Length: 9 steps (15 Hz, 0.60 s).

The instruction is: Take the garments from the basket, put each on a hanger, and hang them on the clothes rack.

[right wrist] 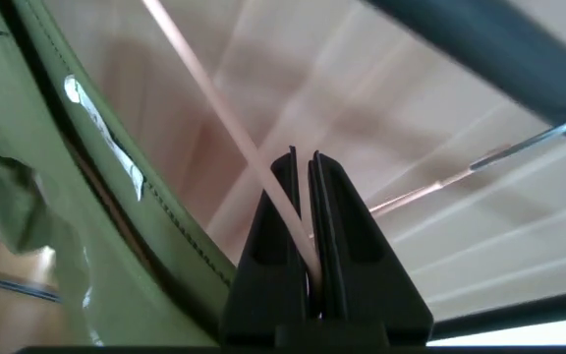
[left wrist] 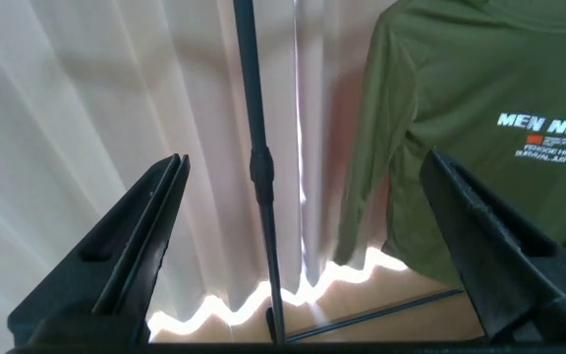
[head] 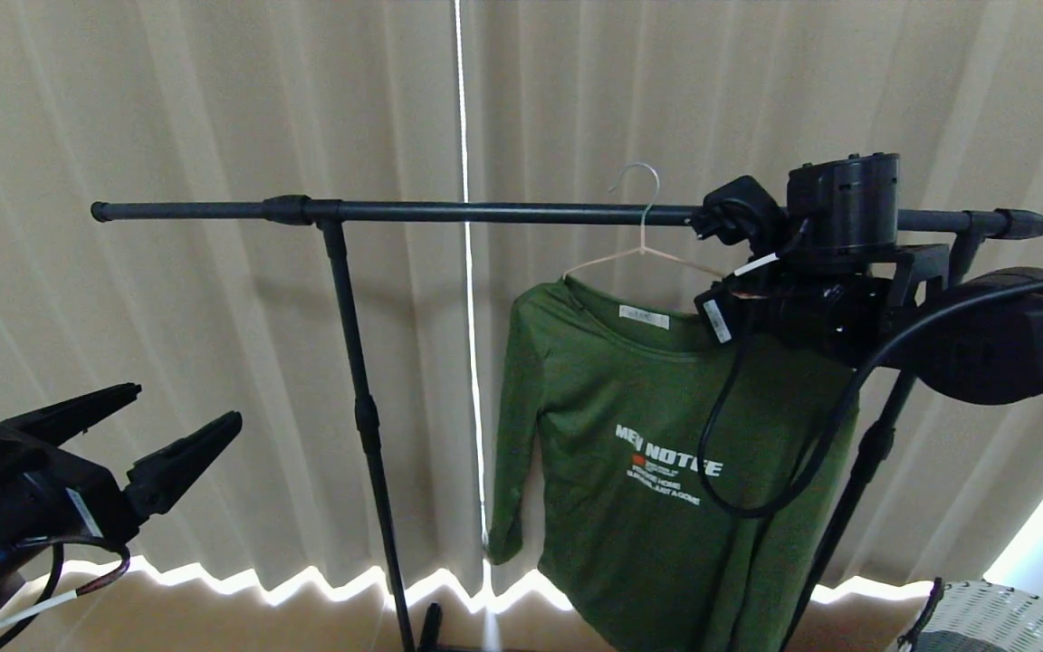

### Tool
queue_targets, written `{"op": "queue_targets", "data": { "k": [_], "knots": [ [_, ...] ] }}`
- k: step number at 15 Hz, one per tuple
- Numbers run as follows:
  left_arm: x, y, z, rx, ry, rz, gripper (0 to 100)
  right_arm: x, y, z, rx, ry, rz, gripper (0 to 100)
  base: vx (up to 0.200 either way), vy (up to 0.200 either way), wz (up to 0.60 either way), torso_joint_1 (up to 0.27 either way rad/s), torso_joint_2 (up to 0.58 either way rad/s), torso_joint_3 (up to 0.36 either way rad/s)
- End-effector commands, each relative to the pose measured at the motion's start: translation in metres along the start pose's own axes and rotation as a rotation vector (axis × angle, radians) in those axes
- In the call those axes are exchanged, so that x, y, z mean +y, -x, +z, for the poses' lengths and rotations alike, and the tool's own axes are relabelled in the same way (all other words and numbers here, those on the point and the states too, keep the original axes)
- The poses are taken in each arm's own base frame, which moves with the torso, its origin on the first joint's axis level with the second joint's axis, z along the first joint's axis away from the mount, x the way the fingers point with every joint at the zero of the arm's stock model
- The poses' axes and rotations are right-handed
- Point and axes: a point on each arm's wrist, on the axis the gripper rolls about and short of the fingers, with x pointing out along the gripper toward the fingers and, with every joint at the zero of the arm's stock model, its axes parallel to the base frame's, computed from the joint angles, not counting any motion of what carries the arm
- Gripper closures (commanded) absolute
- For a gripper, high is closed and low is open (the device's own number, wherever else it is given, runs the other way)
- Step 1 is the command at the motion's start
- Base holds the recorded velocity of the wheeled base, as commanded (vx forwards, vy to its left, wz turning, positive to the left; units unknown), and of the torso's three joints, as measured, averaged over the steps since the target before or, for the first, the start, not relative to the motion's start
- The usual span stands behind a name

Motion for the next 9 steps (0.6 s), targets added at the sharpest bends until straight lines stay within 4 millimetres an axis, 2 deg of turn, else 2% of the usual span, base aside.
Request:
{"op": "queue_targets", "data": {
  "k": [1, 9],
  "knots": [
    [0.000, 0.000, 0.000, 0.000, 0.000, 0.001, 0, 0.005, -0.003, -0.002, 0.026, 0.017, 0.013, 100, 0.000, 0.000, 0.00, 0.000, 0.00, 0.000],
    [0.000, 0.000, 0.000, 0.001, 0.001, 0.001, 0, 0.022, 0.003, 0.008, 0.018, 0.044, 0.059, 100, 0.000, 0.000, 0.00, 0.000, 0.00, 0.000]
  ]
}}
